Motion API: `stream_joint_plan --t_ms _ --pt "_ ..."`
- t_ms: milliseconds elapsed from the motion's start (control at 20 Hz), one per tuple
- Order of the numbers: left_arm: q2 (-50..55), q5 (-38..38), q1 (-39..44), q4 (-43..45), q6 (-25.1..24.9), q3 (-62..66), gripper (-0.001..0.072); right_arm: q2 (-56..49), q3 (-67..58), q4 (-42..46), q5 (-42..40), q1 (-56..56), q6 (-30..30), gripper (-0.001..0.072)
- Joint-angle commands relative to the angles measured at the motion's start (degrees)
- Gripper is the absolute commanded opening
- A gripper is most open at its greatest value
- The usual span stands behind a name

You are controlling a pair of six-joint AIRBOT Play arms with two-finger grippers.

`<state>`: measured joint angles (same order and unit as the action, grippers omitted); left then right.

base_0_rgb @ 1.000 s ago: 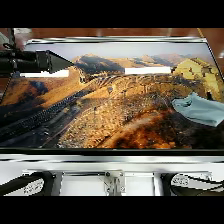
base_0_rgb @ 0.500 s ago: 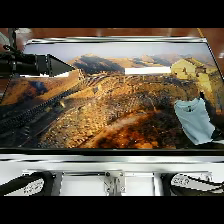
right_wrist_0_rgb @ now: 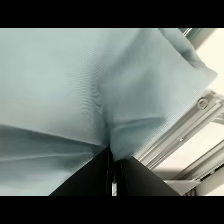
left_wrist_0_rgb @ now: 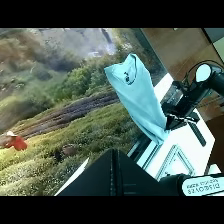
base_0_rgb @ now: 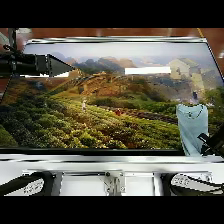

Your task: Fold the shirts.

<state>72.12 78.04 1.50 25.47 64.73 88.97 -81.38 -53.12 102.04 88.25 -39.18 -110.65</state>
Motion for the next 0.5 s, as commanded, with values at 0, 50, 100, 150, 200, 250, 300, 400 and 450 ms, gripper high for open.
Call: stream_joint_plan --t_ms 0,50,100,150,200,250,300,400,450 --pt "0.0 -0.3 0.0 -1.0 0.0 0.0 0.0034 0.9 1.2 5.9 -2.8 0.0 -1.2 0.0057" --pt "0.0 -0.7 0.0 -1.4 0.0 0.0 0.0034 1.4 1.2 6.3 -3.4 -0.1 -1.7 0.0056" --pt "0.0 -1.1 0.0 -1.6 0.0 0.0 0.0035 1.6 1.2 5.8 -3.5 0.0 -1.9 0.0057" --pt "0.0 -1.4 0.0 -1.6 0.0 0.0 0.0034 1.6 1.2 4.7 -3.2 0.0 -1.9 0.0077" --pt "0.0 -1.5 0.0 -1.6 0.0 0.0 0.0034 1.6 1.2 3.5 -3.1 0.0 -1.8 0.0192" --pt "0.0 -1.5 0.0 -1.6 0.0 0.0 0.0034 1.6 1.2 2.3 -2.1 0.0 -1.0 0.0419" --pt "0.0 -1.5 0.0 -1.5 0.0 0.0 0.0035 1.6 1.2 1.3 -0.7 0.0 0.6 0.0523" --pt "0.0 -1.5 0.0 -1.5 -1.2 0.0 0.0034 1.7 1.0 -1.2 4.8 0.0 4.6 0.0523" --pt "0.1 -1.6 0.0 -1.5 -2.0 0.0 0.0034 2.1 0.5 -2.7 8.3 0.0 7.6 0.0523"
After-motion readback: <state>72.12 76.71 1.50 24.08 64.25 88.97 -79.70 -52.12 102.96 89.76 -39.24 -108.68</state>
